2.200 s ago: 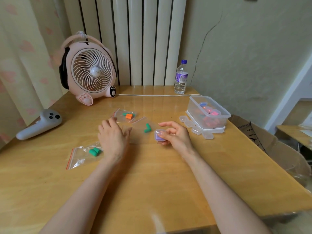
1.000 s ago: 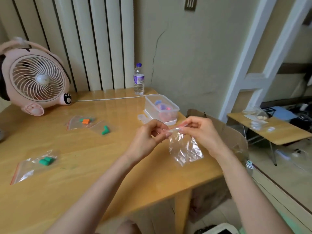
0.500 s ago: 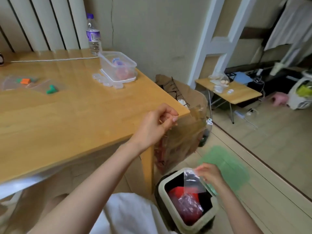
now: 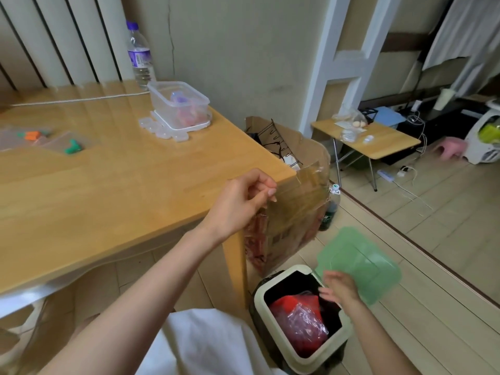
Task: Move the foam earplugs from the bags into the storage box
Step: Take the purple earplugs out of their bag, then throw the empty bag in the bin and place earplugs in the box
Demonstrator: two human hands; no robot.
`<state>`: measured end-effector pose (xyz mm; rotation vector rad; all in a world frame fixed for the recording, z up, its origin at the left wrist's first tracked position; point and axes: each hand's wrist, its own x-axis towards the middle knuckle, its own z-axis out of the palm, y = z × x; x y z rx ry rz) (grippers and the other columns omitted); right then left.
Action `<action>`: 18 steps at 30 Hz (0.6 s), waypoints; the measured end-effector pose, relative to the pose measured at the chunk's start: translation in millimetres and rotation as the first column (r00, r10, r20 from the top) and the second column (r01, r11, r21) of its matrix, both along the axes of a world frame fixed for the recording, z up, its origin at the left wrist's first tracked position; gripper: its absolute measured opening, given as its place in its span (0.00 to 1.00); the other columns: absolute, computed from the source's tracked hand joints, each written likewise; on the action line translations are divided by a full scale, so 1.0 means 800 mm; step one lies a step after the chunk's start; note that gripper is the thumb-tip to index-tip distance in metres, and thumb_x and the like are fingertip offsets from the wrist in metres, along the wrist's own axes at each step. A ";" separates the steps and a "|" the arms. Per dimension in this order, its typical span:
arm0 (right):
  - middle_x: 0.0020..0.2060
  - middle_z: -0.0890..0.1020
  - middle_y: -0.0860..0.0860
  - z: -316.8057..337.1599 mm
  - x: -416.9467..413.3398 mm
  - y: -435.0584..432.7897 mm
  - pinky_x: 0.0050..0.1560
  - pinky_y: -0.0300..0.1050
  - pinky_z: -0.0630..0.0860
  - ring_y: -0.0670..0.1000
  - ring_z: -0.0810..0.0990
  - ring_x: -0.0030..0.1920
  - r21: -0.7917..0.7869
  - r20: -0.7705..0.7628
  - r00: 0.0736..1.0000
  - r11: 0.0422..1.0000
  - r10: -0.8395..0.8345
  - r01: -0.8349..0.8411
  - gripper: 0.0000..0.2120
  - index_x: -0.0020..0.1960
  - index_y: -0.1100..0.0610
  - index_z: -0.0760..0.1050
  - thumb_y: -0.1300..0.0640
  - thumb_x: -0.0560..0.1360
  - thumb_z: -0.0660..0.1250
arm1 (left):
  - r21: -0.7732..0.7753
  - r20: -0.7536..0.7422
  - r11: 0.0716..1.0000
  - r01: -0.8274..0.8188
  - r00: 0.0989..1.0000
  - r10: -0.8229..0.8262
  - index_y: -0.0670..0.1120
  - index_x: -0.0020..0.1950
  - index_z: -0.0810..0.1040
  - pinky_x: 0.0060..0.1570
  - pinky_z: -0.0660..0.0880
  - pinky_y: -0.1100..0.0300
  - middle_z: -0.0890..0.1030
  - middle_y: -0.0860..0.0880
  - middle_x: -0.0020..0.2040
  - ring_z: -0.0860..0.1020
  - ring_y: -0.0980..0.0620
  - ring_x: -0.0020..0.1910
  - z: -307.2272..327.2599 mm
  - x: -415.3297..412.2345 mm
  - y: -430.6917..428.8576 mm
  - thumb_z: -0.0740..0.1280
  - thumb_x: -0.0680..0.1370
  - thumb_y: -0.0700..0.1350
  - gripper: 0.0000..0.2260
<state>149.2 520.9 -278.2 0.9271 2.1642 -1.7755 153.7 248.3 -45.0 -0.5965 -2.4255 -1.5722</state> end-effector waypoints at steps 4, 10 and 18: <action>0.46 0.82 0.56 0.150 -0.037 -0.029 0.28 0.32 0.75 0.46 0.80 0.31 0.033 -0.403 0.911 0.993 -0.091 0.114 0.09 0.51 0.58 0.79 0.67 0.75 0.64 | 0.014 -0.061 0.997 -0.081 0.995 0.082 0.45 0.51 0.76 0.41 0.74 0.61 0.79 0.54 0.40 0.78 0.52 0.37 0.017 -0.008 -0.025 0.65 0.77 0.39 0.04; 0.44 0.83 0.52 0.358 -0.042 -0.135 0.38 0.37 0.78 0.48 0.80 0.37 0.111 -0.783 0.606 0.991 0.137 -0.080 0.09 0.49 0.53 0.78 0.64 0.76 0.63 | 0.088 -0.095 0.956 -0.279 0.953 0.287 0.45 0.52 0.74 0.39 0.72 0.67 0.79 0.51 0.48 0.77 0.52 0.40 0.043 -0.030 -0.088 0.66 0.77 0.40 0.05; 0.38 0.80 0.53 0.386 -0.086 -0.325 0.29 0.35 0.73 0.43 0.76 0.26 0.177 -0.768 0.501 0.885 0.398 -0.431 0.07 0.48 0.59 0.77 0.67 0.75 0.63 | 0.026 0.007 0.792 -0.610 0.792 0.610 0.43 0.51 0.75 0.44 0.73 0.55 0.80 0.44 0.49 0.79 0.44 0.42 0.041 -0.062 -0.230 0.67 0.76 0.38 0.05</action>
